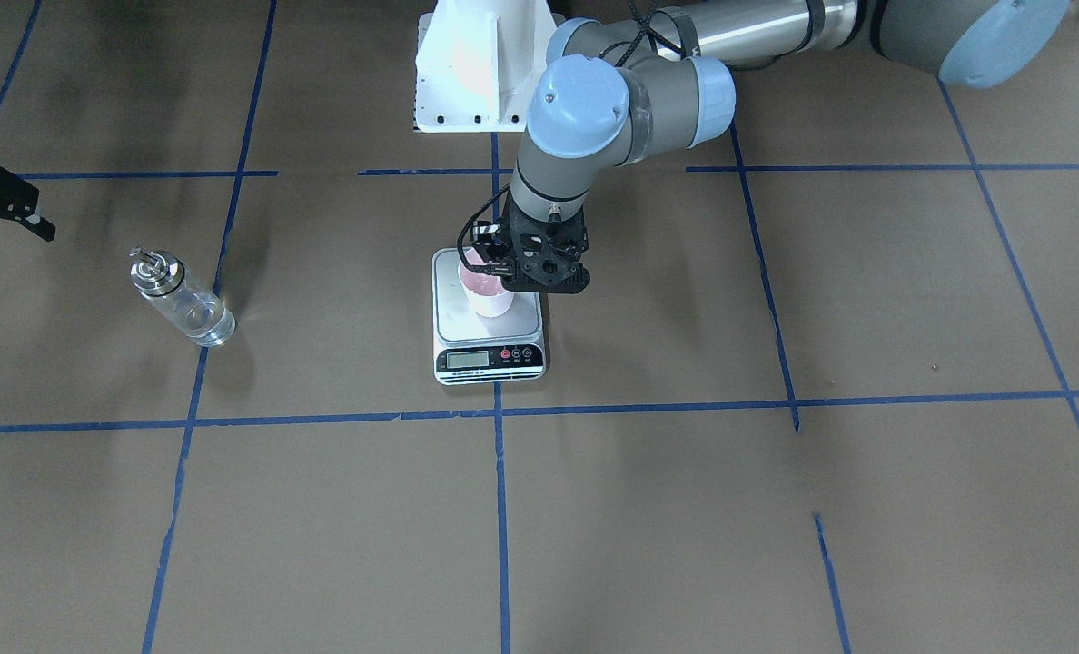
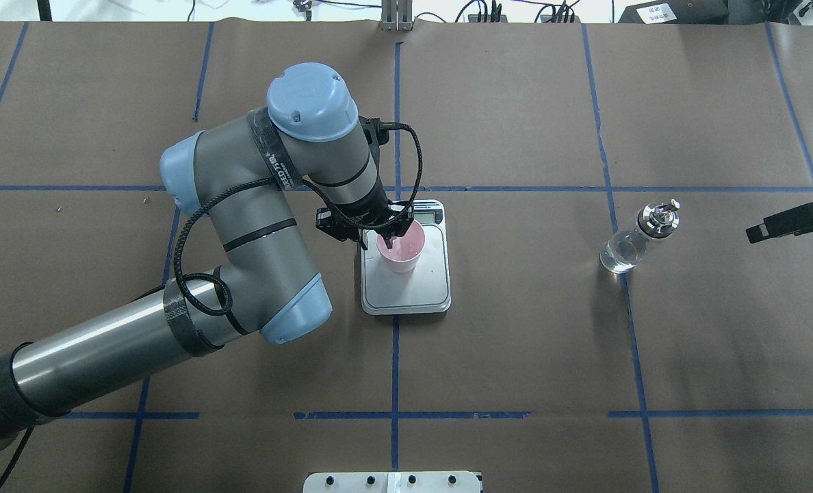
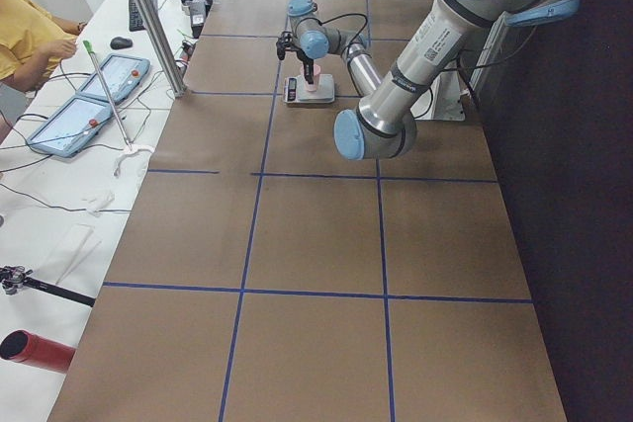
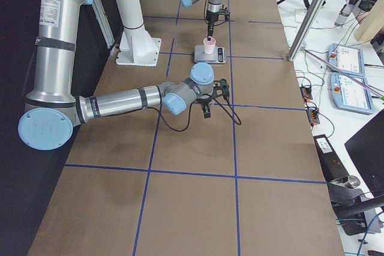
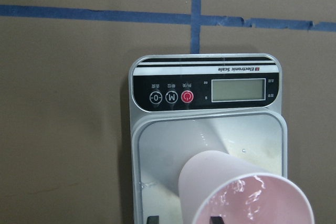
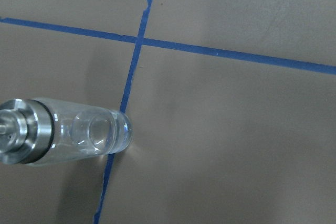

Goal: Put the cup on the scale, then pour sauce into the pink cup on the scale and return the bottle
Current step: 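Release the cup and withdraw the left arm while the right reaches the bottle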

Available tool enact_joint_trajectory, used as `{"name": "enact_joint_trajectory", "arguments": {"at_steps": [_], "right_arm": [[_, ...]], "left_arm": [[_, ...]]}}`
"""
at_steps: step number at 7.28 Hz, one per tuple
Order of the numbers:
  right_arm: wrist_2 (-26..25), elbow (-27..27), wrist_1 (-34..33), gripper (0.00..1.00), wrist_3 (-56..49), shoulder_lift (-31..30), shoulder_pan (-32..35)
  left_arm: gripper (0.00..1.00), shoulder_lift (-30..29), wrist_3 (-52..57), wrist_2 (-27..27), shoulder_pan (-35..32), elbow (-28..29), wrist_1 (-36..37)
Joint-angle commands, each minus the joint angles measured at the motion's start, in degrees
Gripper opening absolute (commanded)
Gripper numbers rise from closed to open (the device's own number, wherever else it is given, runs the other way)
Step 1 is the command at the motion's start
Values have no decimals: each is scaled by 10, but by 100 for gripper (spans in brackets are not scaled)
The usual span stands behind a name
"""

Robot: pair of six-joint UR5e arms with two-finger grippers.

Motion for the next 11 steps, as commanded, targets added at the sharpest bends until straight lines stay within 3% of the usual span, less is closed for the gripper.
{"name": "enact_joint_trajectory", "arguments": {"at_steps": [1,3,5,6,8,11], "right_arm": [[-33,38,1,100,66,-8,-55],[-138,47,53,100,187,-7,-145],[-269,57,100,100,286,-8,-249],[-367,70,100,100,326,-9,-307],[-517,73,100,99,387,-13,-364],[-699,72,99,98,417,-34,-439]], "left_arm": [[44,55,6,-1,-29,-94,-2],[46,117,65,-2,-72,-147,-2],[47,164,163,-1,-137,-153,0],[47,176,202,-1,-169,-149,0],[47,198,303,1,-197,-132,0],[47,214,360,3,-227,-125,0]]}}
